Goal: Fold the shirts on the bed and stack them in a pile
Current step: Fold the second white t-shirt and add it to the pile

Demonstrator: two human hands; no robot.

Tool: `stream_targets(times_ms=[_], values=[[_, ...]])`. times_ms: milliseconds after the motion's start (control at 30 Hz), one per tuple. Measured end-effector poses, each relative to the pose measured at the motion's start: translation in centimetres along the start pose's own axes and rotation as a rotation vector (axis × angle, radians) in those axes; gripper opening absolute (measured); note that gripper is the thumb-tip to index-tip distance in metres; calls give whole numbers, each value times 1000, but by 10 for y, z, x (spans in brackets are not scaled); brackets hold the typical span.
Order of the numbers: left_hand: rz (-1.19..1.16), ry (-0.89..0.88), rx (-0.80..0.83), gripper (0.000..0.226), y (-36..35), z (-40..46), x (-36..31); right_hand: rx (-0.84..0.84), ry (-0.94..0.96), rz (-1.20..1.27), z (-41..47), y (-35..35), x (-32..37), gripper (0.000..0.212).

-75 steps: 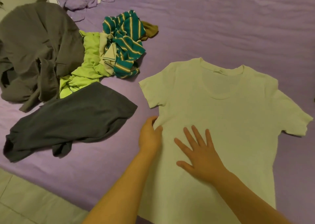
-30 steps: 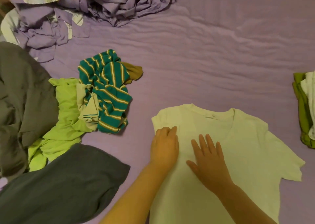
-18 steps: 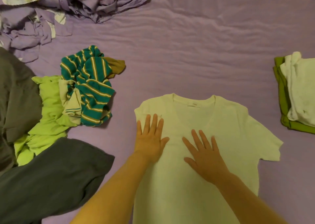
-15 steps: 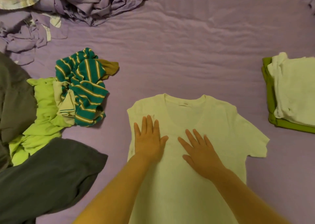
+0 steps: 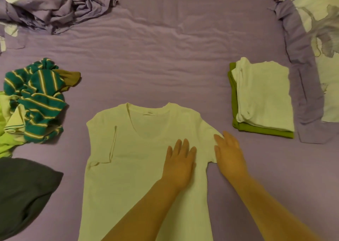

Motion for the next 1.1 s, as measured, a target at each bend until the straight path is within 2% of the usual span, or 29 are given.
stream_targets(times_ms=[100, 200, 267, 367, 400, 433, 500, 600, 633, 700, 767, 800, 867, 900, 1000, 1100], values=[[67, -14, 10, 52, -4, 16, -18, 96, -69, -5, 10, -6, -17, 57], [131, -9, 7, 56, -12, 29, -25, 16, -196, 44, 18, -7, -28, 58], [168, 3, 23, 59, -13, 34, -25, -19, -244, 113, 20, -6, -33, 46], [127, 12, 27, 66, -9, 36, -23, -121, -273, 304, 21, 2, -34, 9], [73, 9, 15, 68, -6, 38, -21, -164, -284, 391, 20, 6, -33, 12], [-29, 17, -2, 68, 1, 40, -19, -198, -294, 462, 20, 10, -30, 14], [-425, 86, -7, 62, 19, 48, -12, -242, -297, 558, 19, 17, -20, 15], [-1212, 335, 249, 46, 40, 57, 3, -275, -252, 777, 25, 24, 12, 23], [-1380, 402, 335, 44, 44, 58, 8, -259, -235, 888, 28, 25, 26, 29], [-1498, 453, 431, 56, 47, 58, 18, -192, -270, 1224, 34, 23, 49, 36], [-1507, 476, 470, 65, 45, 56, 28, -114, -377, 1578, 38, 18, 59, 36], [-1501, 488, 480, 64, 42, 55, 32, -103, -400, 1644, 39, 16, 58, 36], [-1460, 513, 450, 54, 37, 52, 39, -130, -390, 1553, 38, 14, 51, 33], [-1372, 513, 390, 52, 35, 52, 44, -146, -351, 1415, 37, 12, 47, 32], [-1082, 454, 219, 55, 24, 59, 57, -96, -97, 711, 34, -1, 43, 33], [-960, 396, 26, 33, 25, 66, 64, 69, 147, 176, 25, -26, 57, 40]])
Point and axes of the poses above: each hand's wrist, its own z-axis towards the middle knuckle, its own y-axis out of the back of the hand, x = y × z, the point moved 5 cm from there along z, towards the middle knuckle, and after that the axes turned 14 degrees about y, right-handed, at the moved point
